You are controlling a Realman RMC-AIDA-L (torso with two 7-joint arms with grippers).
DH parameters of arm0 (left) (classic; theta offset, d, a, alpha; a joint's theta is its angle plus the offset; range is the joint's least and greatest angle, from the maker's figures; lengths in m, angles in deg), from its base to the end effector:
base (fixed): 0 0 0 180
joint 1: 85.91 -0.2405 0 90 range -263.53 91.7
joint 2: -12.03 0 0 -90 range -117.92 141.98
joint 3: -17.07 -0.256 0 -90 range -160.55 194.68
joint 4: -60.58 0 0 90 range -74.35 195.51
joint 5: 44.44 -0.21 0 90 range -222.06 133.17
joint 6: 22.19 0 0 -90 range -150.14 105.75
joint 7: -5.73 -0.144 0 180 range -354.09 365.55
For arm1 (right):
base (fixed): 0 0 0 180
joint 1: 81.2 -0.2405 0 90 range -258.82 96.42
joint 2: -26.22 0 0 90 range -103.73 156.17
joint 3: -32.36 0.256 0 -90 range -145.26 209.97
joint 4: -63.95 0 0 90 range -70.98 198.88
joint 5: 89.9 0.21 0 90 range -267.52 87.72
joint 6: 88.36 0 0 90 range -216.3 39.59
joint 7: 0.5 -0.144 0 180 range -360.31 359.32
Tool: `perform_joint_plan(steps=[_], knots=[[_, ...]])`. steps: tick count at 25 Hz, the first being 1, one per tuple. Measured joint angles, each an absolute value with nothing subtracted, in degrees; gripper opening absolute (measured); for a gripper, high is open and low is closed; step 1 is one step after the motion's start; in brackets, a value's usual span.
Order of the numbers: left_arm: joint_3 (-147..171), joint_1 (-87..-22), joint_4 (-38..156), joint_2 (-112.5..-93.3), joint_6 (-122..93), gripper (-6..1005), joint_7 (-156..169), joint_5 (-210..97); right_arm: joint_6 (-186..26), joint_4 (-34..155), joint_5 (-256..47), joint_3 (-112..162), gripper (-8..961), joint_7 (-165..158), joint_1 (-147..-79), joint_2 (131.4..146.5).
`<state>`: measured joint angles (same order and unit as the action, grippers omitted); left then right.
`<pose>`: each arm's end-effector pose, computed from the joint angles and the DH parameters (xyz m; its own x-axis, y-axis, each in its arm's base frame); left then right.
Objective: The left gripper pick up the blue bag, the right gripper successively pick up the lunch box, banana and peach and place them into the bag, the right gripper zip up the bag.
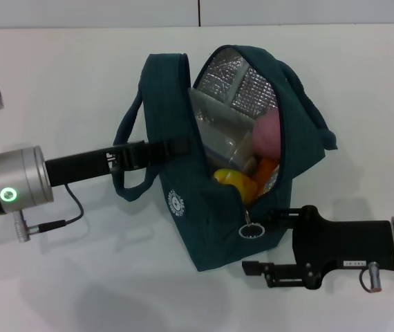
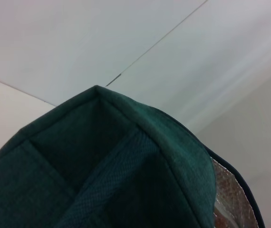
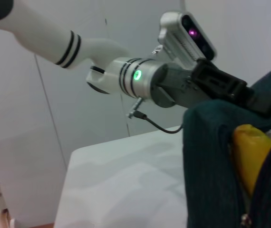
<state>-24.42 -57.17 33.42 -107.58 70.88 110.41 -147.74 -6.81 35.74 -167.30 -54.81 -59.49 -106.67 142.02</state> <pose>-0.2537 0.3062 -0.0220 0.3018 0.7540 0.5835 0.7515 -0.5647 0.3411 0.2482 0.2770 -0.0721 0.8554 -0.1514 -0.4953 -0.1858 -0.9824 -0.0207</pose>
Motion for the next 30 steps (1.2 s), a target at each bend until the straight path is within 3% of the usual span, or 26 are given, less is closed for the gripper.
perform_joint_plan(steps=[12, 25, 30], knots=[[-24.41, -57.05, 33.42, -107.58, 70.88, 37, 110.41, -147.76, -7.52, 35.74, -166.47, -54.83, 351, -59.54, -106.69, 141.96], [-24.42, -57.07, 33.42, -107.58, 70.88, 36, 110.41, -147.8, -8.09, 35.7, -166.27, -54.83, 5, -59.56, -106.87, 141.78], [-24.41, -57.37, 33.44, -107.59, 70.88, 50, 110.4, -147.69, -7.44, 35.35, -166.25, -54.83, 5, -59.73, -106.56, 141.11]])
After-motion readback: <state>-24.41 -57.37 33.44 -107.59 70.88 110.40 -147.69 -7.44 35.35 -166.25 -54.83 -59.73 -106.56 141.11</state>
